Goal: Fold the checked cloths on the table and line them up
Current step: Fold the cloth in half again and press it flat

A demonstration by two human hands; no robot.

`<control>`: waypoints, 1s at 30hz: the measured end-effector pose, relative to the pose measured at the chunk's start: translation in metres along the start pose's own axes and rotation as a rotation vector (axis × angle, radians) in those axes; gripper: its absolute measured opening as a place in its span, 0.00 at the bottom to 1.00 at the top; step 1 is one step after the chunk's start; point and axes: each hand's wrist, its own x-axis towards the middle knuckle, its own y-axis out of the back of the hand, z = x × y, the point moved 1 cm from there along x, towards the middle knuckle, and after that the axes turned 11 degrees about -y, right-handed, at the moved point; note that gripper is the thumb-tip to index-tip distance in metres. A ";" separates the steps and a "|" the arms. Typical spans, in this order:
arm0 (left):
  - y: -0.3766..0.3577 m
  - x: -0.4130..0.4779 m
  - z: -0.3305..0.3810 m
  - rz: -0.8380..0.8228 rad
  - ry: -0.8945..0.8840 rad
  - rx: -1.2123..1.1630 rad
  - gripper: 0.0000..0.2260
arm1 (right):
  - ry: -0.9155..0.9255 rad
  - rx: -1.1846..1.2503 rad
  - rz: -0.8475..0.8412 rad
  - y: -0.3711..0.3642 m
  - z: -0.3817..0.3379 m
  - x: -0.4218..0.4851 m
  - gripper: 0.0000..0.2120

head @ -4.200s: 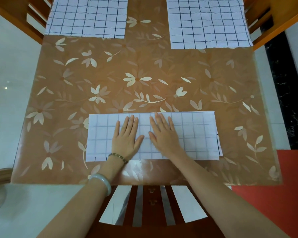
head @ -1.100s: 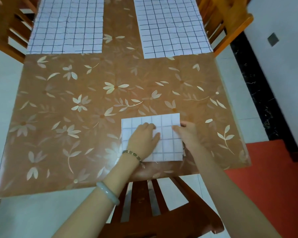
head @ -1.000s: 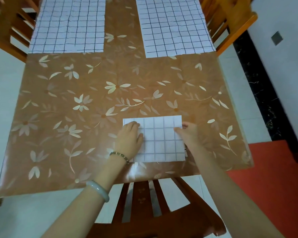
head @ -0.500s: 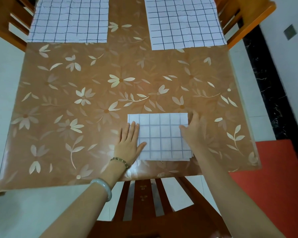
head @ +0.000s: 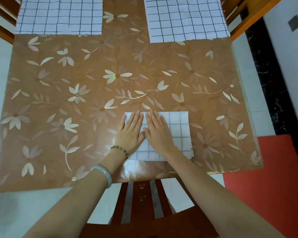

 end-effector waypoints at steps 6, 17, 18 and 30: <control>-0.004 -0.002 -0.003 0.008 0.076 -0.018 0.31 | -0.118 -0.116 -0.005 0.002 0.055 -0.010 0.29; 0.011 -0.022 -0.010 0.122 0.260 -0.035 0.31 | -0.266 -0.140 0.086 0.021 0.063 -0.021 0.29; 0.011 -0.020 0.000 0.124 0.221 -0.037 0.30 | -0.211 -0.118 0.090 0.017 0.045 -0.022 0.28; -0.008 -0.028 0.003 -0.008 0.214 -0.045 0.31 | -0.064 -0.149 -0.009 -0.002 0.046 -0.029 0.27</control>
